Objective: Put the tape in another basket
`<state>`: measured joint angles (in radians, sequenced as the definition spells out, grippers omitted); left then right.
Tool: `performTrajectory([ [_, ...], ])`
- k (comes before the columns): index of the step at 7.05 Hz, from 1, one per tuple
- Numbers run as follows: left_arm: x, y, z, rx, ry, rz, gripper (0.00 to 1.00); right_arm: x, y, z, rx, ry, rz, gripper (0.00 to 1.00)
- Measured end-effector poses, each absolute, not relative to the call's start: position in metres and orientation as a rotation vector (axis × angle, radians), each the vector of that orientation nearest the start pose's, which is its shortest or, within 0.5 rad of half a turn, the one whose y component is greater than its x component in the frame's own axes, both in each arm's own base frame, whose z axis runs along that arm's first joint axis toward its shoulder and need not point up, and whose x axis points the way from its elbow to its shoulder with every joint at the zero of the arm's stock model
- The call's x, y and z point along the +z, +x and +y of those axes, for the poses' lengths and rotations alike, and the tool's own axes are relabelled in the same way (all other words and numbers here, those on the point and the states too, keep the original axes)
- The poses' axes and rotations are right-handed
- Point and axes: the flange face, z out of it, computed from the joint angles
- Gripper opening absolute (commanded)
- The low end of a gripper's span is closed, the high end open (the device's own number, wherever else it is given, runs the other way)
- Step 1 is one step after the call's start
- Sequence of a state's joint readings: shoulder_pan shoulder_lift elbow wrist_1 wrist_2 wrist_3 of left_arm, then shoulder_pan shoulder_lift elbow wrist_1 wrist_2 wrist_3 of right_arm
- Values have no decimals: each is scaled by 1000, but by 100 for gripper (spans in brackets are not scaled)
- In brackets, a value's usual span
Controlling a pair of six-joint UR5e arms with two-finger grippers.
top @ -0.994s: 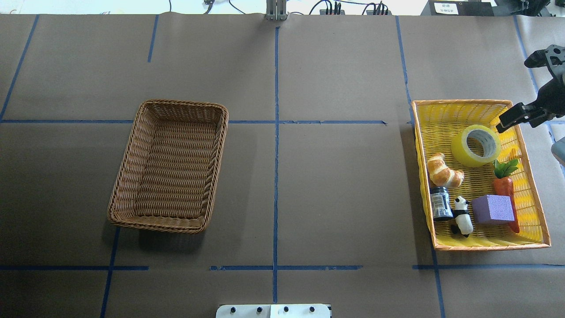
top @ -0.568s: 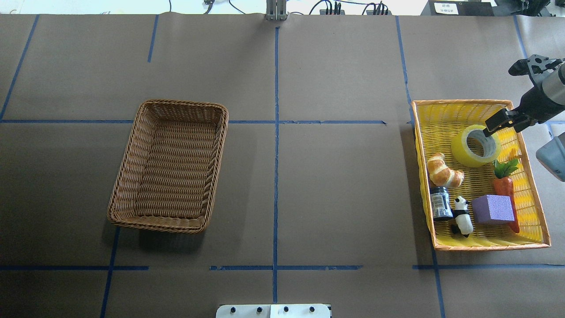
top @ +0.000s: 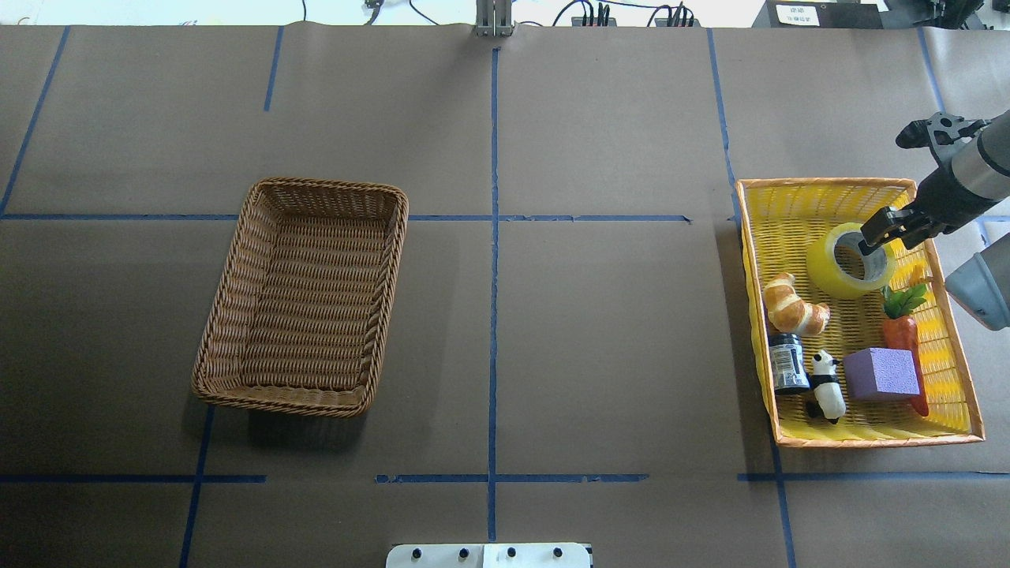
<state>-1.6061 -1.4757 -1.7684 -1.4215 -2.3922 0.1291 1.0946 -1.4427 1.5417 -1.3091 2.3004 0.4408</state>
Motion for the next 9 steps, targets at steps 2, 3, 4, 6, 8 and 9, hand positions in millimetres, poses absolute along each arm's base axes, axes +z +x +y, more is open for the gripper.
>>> performTrajectory([
  [2,618,-76,-444,69,23,824,100,584,-206,-530,-178,-21,-796,18],
  [3,619,-76,-444,69,22,825,100,585,-207,-529,-181,-24,-796,2],
  [4,618,-76,-444,69,22,826,100,588,-208,-529,-182,-29,-796,0],
  [6,617,-75,-444,68,25,844,100,586,-205,-530,-179,-29,-804,0],
  [8,611,-74,-445,71,37,865,100,534,-178,-541,-161,30,-911,0],
  [9,602,-72,-447,72,56,898,100,500,-164,-541,-134,48,-980,0],
])
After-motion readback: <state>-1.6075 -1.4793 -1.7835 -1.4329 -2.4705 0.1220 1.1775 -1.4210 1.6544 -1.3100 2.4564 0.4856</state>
